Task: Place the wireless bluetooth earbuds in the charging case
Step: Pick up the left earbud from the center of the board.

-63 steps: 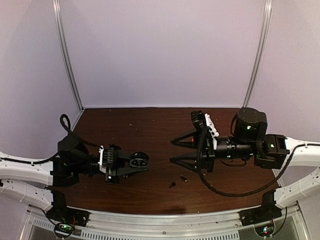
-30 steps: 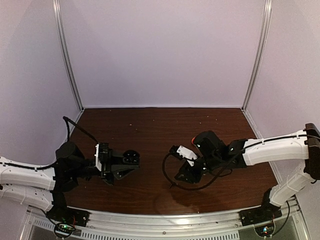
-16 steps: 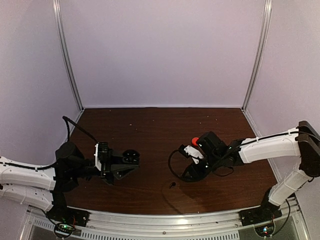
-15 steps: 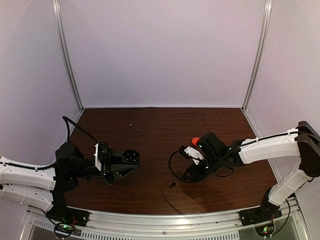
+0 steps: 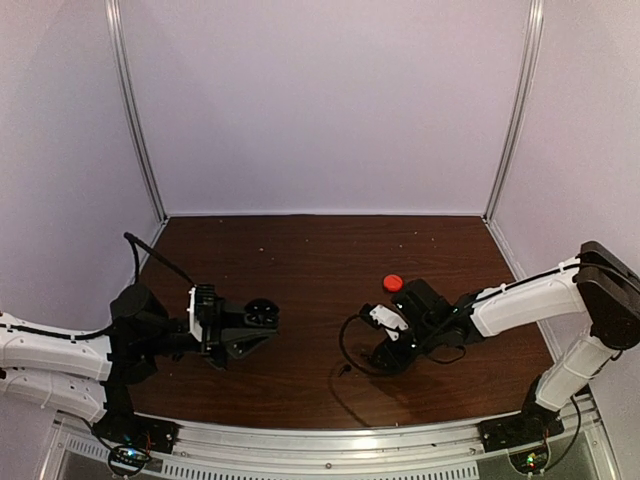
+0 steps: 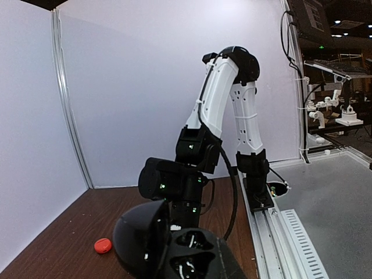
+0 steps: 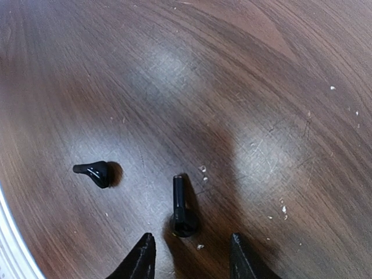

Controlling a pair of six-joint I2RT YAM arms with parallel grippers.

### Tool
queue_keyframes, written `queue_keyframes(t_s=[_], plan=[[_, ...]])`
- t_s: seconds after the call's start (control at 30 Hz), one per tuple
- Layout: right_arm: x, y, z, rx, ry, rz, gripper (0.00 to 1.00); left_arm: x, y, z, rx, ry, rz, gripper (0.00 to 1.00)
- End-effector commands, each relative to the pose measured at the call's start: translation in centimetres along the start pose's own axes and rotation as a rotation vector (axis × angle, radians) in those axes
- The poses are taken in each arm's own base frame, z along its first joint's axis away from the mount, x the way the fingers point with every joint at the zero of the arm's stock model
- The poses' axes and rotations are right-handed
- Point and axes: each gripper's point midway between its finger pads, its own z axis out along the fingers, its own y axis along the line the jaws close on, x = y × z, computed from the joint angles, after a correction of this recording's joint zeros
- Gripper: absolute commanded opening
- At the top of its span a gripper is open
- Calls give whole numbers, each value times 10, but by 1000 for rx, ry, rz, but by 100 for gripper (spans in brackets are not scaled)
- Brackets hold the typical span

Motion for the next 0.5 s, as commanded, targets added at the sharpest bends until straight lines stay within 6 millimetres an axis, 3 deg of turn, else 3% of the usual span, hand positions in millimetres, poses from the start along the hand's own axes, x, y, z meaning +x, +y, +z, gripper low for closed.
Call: queue_keyframes(t_s=[0.0, 0.23, 0.47], plan=[[-8, -6, 2, 27, -44, -18, 43, -7, 4, -1, -16, -40, 25, 15], [-6, -3, 12, 32, -8, -45, 40, -6, 4, -2, -16, -42, 20, 15], [-1, 0, 18, 57, 32, -68, 30, -2, 6, -2, -30, -30, 15, 15]])
